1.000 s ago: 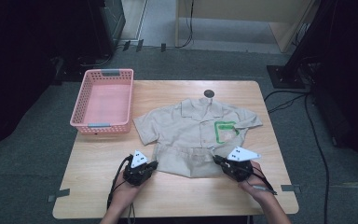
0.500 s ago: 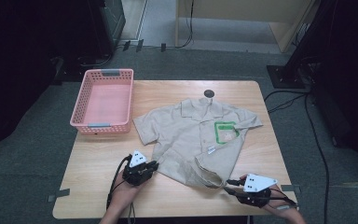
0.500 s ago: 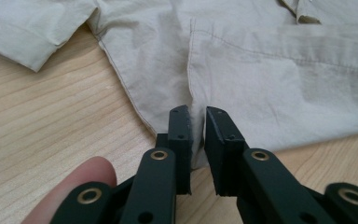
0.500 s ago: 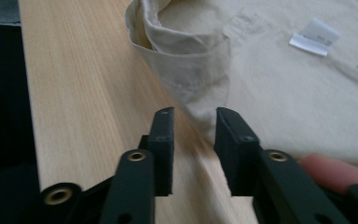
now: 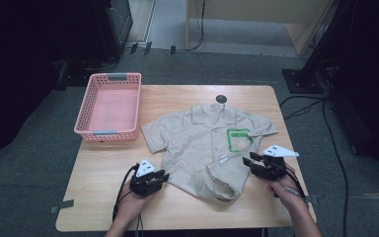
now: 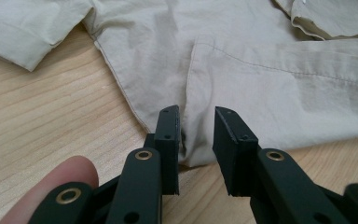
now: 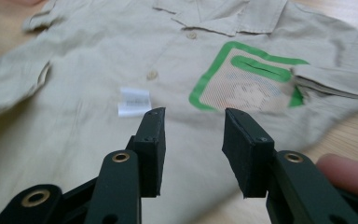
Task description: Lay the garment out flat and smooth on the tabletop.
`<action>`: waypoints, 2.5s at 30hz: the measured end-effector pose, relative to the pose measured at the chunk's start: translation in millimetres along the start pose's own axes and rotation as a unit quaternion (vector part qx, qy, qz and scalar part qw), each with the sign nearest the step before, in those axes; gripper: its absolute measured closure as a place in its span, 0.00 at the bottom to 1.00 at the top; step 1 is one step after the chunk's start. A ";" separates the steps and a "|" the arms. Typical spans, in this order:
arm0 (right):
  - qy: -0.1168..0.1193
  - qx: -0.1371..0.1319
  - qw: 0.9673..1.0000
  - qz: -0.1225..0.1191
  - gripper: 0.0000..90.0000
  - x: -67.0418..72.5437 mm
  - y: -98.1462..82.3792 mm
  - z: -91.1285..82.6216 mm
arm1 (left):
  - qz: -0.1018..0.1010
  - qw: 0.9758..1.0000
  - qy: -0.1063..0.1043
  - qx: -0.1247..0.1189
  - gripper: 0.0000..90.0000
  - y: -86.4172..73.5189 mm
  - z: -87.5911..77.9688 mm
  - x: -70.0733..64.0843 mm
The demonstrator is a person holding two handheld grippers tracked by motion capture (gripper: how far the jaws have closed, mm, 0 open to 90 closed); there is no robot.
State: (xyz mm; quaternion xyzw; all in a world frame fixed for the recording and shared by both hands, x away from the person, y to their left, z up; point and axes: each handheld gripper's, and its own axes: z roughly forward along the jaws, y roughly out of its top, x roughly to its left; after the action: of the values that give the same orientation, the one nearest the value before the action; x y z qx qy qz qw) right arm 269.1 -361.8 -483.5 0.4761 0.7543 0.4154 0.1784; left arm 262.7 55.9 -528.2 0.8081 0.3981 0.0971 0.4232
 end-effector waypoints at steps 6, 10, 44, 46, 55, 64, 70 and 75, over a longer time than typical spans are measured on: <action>0.029 0.023 0.999 -0.021 0.60 35.3 15.8 38.2 | 0.001 1.000 0.000 0.000 0.80 0.0 -0.1 0.0; 0.052 0.044 0.996 -0.060 0.57 61.0 15.4 57.3 | 0.001 1.000 0.000 0.000 0.80 -0.2 -0.2 -0.1; -0.024 0.025 0.996 -0.080 0.99 67.8 -17.5 22.2 | 0.003 1.000 0.005 0.000 0.82 -0.2 0.0 -0.7; -0.037 0.017 0.997 -0.069 0.99 59.6 -27.0 8.6 | 0.003 1.000 0.005 0.000 0.82 -0.2 0.0 -0.8; -0.093 0.014 0.996 -0.004 0.99 29.0 -70.7 -41.9 | 0.003 1.000 0.006 0.000 0.83 -0.1 0.2 -1.1; -0.100 0.043 0.994 0.013 0.90 18.5 -100.3 -77.4 | 0.003 1.000 0.007 0.000 0.83 0.0 0.3 -1.3; -0.092 0.018 0.995 0.018 0.67 11.2 -104.1 -104.4 | 0.003 1.000 0.005 0.000 0.83 -0.1 0.3 -1.1; -0.104 -0.014 0.994 0.030 0.63 -1.8 -86.9 -116.0 | 0.003 1.000 0.005 0.000 0.83 0.0 0.4 -1.0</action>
State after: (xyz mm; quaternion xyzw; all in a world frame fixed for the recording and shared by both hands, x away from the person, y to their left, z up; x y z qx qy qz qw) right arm 143.4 -433.9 -484.4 0.5364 0.7114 0.3791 0.2499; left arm 262.3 55.0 -528.2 0.8086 0.3978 0.1021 0.4213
